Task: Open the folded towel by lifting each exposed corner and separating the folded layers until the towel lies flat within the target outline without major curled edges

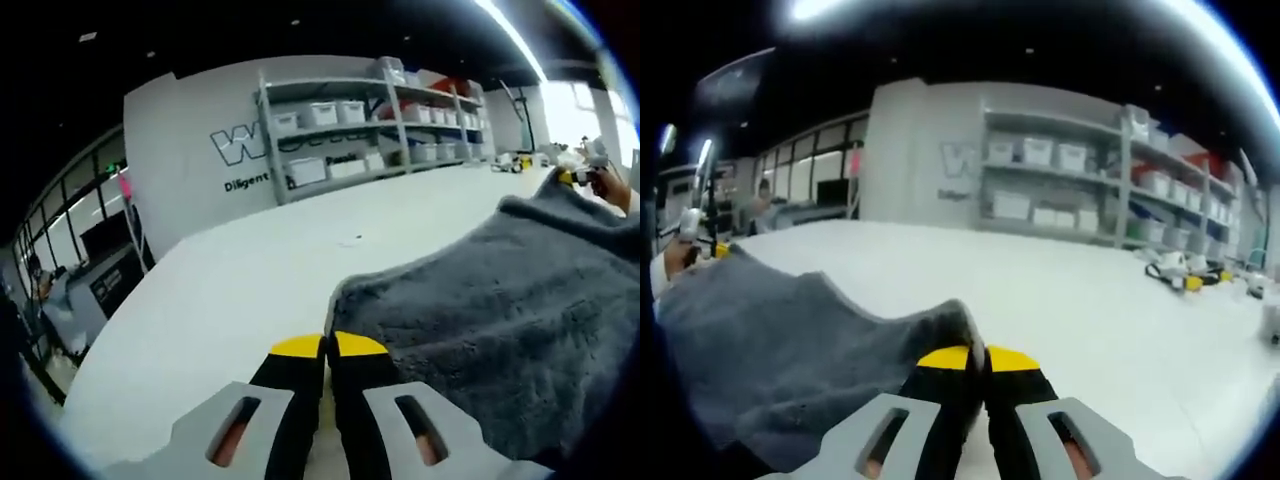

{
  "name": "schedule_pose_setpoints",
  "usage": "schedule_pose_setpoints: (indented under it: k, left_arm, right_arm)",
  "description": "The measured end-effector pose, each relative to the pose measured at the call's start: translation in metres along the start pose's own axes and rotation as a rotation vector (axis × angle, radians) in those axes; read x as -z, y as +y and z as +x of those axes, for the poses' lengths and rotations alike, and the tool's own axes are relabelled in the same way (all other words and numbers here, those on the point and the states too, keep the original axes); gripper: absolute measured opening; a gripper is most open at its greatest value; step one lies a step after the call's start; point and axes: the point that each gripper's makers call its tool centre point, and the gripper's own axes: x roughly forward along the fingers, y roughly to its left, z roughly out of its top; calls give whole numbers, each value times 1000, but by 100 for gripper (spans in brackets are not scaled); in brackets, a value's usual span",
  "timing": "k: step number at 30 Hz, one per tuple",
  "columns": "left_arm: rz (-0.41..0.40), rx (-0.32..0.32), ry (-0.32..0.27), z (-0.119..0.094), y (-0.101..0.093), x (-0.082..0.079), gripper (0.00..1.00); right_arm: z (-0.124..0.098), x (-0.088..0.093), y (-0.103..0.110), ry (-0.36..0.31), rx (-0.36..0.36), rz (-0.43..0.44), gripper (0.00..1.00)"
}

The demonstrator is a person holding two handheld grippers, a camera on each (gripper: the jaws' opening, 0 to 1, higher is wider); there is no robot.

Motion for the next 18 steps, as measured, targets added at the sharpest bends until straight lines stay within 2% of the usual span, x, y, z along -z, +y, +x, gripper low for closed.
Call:
schedule_pose_setpoints:
  k: [18]
  left_arm:
    - [19,-21,15,-10,21,10,2]
  right_arm:
    - [0,2,2,17,10,-34,0]
